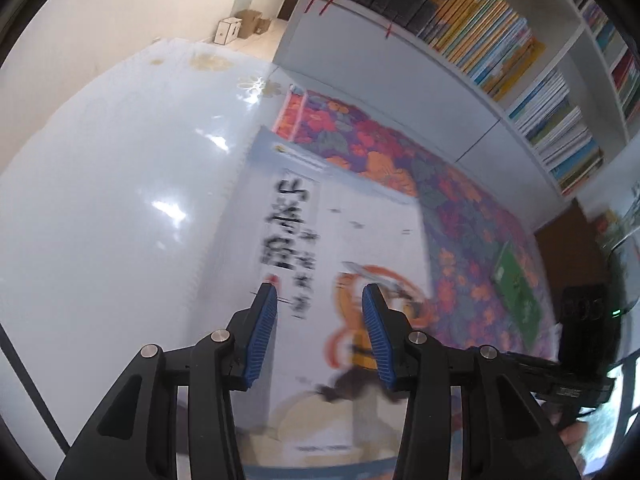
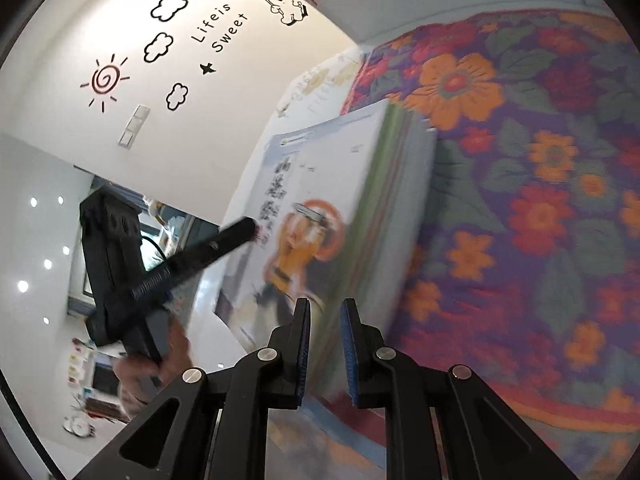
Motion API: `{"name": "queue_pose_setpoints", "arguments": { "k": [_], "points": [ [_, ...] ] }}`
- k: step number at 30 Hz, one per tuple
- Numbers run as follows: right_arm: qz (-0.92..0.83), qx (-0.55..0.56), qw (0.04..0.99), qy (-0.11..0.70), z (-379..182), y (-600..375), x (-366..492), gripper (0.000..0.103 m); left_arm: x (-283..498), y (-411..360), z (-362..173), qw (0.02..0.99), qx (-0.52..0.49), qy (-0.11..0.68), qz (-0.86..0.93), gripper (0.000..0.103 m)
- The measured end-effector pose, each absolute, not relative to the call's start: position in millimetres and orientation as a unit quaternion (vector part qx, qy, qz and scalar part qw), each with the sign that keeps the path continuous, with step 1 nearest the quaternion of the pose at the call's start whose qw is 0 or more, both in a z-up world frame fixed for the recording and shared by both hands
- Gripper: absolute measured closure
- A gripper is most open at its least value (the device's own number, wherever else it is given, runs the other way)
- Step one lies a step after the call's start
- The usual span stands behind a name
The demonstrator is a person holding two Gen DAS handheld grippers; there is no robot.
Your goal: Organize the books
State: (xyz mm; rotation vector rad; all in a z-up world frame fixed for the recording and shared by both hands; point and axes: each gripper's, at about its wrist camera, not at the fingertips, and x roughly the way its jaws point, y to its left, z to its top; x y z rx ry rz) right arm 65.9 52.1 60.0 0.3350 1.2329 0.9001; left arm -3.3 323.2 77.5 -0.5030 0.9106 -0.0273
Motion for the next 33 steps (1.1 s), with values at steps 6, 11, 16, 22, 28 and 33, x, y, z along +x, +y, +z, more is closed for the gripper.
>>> {"name": "queue_pose_setpoints", "arguments": {
  "k": [6,11,16,22,28,33],
  "points": [
    [0.354,0.178,0.726,0.562,51.7,-28.5,96.3,0.089,9.9,234.0,96.9,0.876,-0.204,0.435,-0.044,0.061],
    [0.314,0.219,0.76,0.525,53.7,-110.0,116.7,0.088,43.4,128.1,95.2,0.869,-0.184,0.449,-0.094,0.06],
    [0.259,0.204,0.803,0.497,44.9,-194.7,145.3,0.088,74.7,27.6,57.0,0.849,-0.183,0.481,-0.119,0.06],
    [0.183,0.212,0.852,0.443,24.0,-277.6,151.7,0.088,89.5,-42.5,10.7,0.851,-0.15,0.493,-0.101,0.06],
    [0.204,0.2,0.863,0.417,22.1,-277.2,148.5,0.088,86.2,-47.9,10.9,0.876,-0.132,0.453,-0.096,0.055],
    [0.212,0.204,0.863,0.411,15.3,-281.9,144.8,0.085,76.0,-35.8,12.4,0.881,-0.146,0.439,-0.103,0.054]
  ]
}}
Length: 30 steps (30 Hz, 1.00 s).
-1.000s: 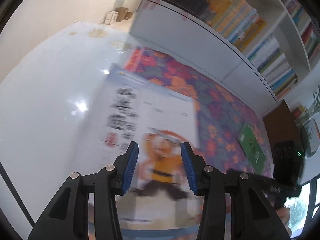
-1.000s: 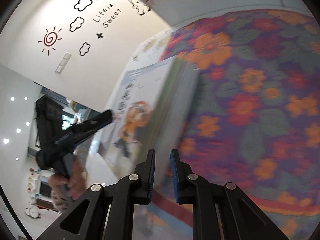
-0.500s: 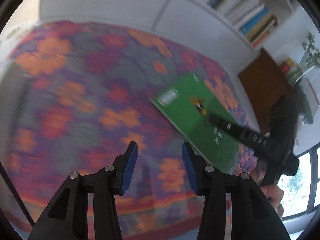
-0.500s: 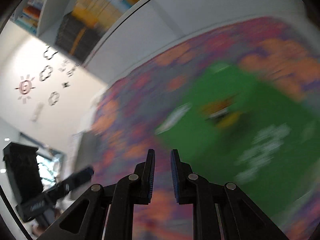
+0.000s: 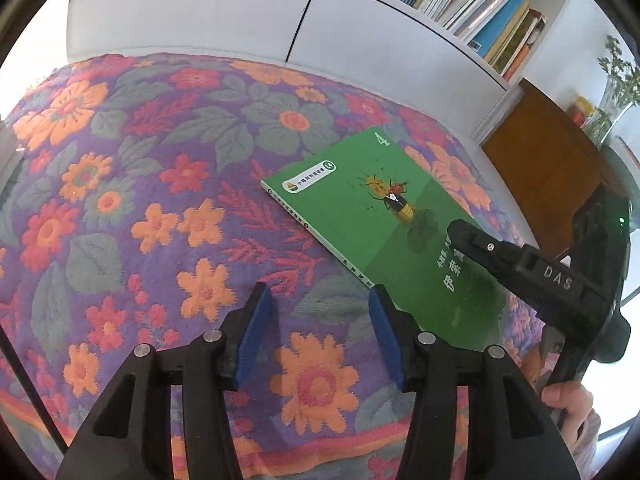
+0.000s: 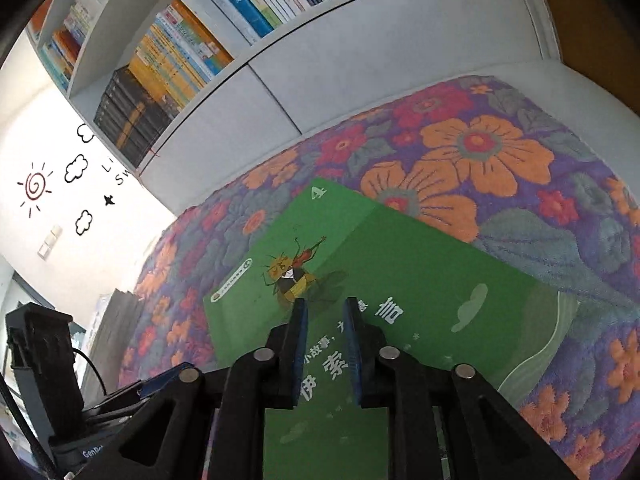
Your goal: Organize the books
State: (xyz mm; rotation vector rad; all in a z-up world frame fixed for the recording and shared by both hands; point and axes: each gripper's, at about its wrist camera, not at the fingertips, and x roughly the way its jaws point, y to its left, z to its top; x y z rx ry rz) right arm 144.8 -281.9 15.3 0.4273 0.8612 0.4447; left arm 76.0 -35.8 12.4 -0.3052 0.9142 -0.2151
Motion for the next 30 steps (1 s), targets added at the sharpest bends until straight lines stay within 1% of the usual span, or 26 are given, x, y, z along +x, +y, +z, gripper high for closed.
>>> {"name": "queue_pose_setpoints", "arguments": {
  "k": [4,10,17,30],
  "points": [
    [0.227,0.246,0.846,0.415,10.4,-293.1,147.2,0.085,76.3,-41.6,10.4,0.886,-0.133,0.432,-0.1,0.054],
    [0.22,0.215,0.857,0.412,14.7,-284.4,144.2,0.084,75.6,-43.0,10.8,0.891,-0.124,0.427,-0.097,0.053],
    [0.228,0.241,0.847,0.415,11.1,-289.4,146.5,0.085,74.9,-48.7,10.5,0.896,-0.106,0.422,-0.091,0.052],
    [0.228,0.236,0.849,0.415,11.9,-289.1,147.2,0.084,74.9,-47.3,9.5,0.896,-0.106,0.42,-0.092,0.05]
  ]
}}
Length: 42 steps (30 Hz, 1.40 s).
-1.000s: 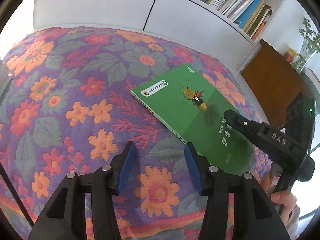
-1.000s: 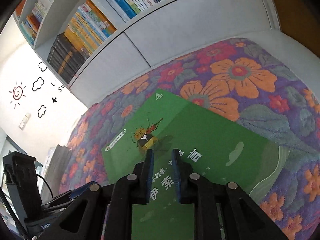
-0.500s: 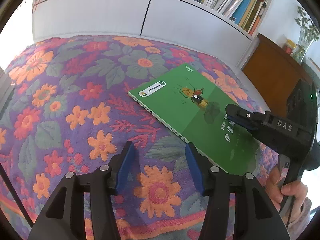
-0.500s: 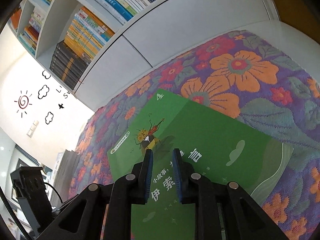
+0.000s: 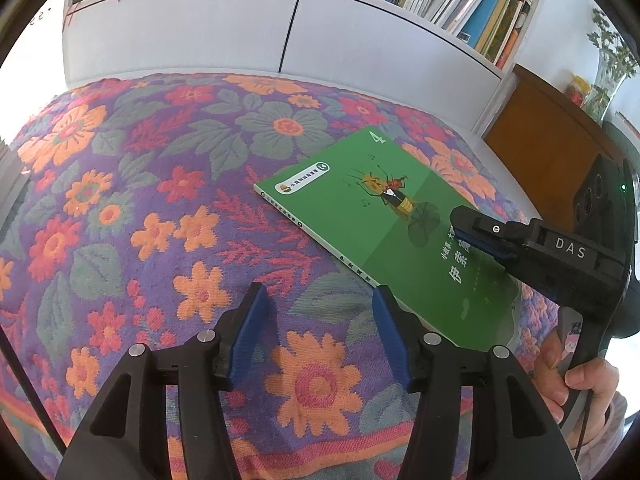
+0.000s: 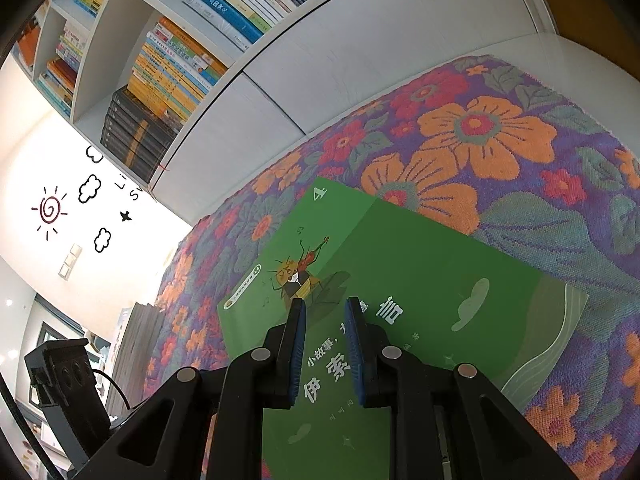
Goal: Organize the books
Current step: 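Close the right tool on the green book's edge and lift it upright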
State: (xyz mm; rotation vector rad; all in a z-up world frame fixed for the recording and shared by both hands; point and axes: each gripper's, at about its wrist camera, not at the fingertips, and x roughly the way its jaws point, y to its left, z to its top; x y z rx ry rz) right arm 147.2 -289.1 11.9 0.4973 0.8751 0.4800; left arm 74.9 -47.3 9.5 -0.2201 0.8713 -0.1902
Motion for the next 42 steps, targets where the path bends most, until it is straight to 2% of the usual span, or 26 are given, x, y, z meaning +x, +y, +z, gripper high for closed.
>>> {"name": "queue_pose_setpoints", "arguments": {
  "k": [13,19,23,27,30,34,36,42],
  "points": [
    [0.227,0.233,0.849,0.416,12.3,-288.6,147.1,0.084,73.9,-47.7,9.4,0.898,-0.102,0.419,-0.091,0.05],
    [0.203,0.282,0.812,0.468,16.4,-308.0,158.9,0.083,74.5,-37.8,10.2,0.89,-0.144,0.421,-0.103,0.05],
    [0.175,0.228,0.837,0.466,35.6,-323.3,165.4,0.082,75.3,-33.9,10.7,0.883,-0.163,0.426,-0.109,0.05],
    [0.193,0.2,0.818,0.504,25.9,-331.2,190.9,0.082,77.2,-33.5,11.4,0.879,-0.169,0.432,-0.111,0.05],
    [0.189,0.176,0.829,0.496,27.6,-333.2,204.8,0.082,79.3,-33.5,12.2,0.874,-0.174,0.439,-0.116,0.049],
    [0.186,0.167,0.818,0.517,21.6,-326.6,223.3,0.076,79.5,-30.4,12.5,0.867,-0.187,0.445,-0.126,0.049],
    [0.202,0.183,0.803,0.53,19.0,-324.7,225.6,0.069,78.7,-30.1,12.5,0.866,-0.185,0.447,-0.131,0.049],
    [0.262,0.222,0.742,0.576,11.7,-304.1,185.6,0.069,74.1,-16.9,15.2,0.85,-0.175,0.472,-0.155,0.05]
  ]
}}
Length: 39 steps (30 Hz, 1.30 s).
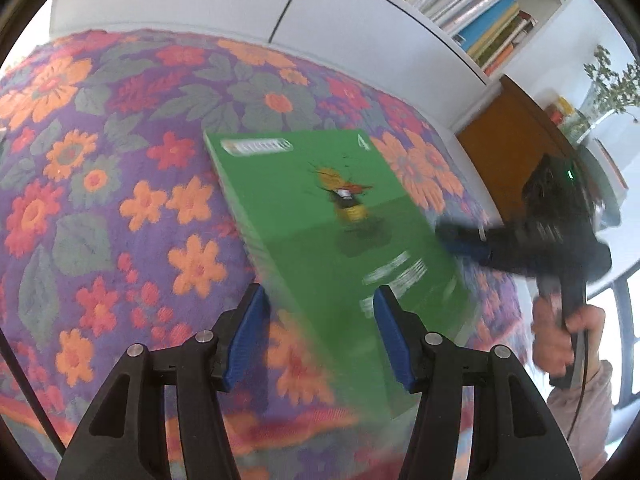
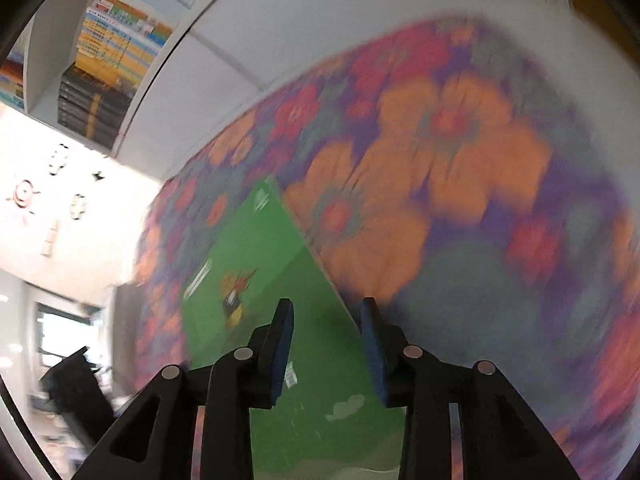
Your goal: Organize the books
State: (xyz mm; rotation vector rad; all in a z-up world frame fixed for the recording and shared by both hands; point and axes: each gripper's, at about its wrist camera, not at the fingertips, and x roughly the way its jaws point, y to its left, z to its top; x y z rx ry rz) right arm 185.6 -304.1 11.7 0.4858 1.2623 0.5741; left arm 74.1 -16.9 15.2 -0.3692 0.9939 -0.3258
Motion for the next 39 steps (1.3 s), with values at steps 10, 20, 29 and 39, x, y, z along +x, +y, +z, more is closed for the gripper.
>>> {"name": "queue_pose_setpoints", "arguments": {
  "k": [10,20,29,39],
  "points": [
    [0.359,0.273,0.66,0.601,-16.9,-298.3,167.4,0.071,99.4,13.6,9.4,0.791,-0.193,0.545,-0.201,0.07],
    [0.33,0.232,0.696,0.594,-7.6,-294.6,169.8,0.092,106.6,3.8,14.9,0.801,-0.155,0.55,-0.176,0.078],
    [0.352,0.129,0.745,0.552,45.0,-253.3,134.1,0.092,87.3,-1.2,36.7,0.828,-0.087,0.529,-0.165,0.079],
    [0.364,0.121,0.761,0.523,88.9,-221.1,103.0,0.092,60.1,35.9,79.3,0.848,-0.09,0.491,-0.18,0.078]
  ]
}}
